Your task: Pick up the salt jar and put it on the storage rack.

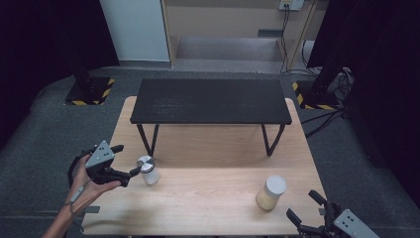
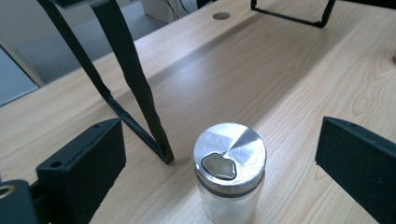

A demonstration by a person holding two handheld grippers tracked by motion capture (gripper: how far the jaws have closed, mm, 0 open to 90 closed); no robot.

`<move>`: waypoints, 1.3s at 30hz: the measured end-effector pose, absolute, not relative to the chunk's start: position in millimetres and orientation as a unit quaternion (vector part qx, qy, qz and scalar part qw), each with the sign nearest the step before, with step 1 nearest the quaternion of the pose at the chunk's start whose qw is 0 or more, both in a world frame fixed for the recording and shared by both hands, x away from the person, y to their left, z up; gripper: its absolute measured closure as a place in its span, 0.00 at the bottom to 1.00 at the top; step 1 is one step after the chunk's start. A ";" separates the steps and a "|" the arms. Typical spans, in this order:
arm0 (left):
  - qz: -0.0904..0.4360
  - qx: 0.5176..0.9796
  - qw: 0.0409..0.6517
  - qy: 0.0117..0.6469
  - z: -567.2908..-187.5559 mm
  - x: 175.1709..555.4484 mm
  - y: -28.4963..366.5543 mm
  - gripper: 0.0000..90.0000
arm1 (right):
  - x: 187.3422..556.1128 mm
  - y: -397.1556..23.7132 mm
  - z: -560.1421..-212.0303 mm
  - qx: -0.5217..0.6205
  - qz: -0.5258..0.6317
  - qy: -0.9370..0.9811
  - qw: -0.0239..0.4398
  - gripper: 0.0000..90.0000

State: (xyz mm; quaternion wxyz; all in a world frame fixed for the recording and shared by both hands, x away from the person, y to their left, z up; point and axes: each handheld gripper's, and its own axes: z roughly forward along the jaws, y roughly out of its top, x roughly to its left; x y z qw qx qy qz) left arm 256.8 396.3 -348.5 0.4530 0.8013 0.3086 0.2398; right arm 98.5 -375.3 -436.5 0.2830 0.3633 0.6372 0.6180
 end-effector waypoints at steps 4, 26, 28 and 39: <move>0.230 0.804 0.453 0.309 -357.0 263.4 391.9 0.01 | 98.3 -375.6 -436.5 0.364 0.619 0.636 0.282 0.04; 0.210 0.801 0.455 0.327 -400.6 284.3 378.2 0.06 | 98.4 -376.3 -437.9 0.366 0.620 0.635 0.282 0.04; 0.206 0.802 0.457 0.324 -402.8 285.6 378.5 0.09 | 98.5 -376.1 -437.9 0.366 0.619 0.635 0.282 0.04; 0.206 0.802 0.467 0.310 -411.0 287.2 381.6 0.36 | 99.7 -375.8 -438.9 0.366 0.621 0.635 0.278 0.04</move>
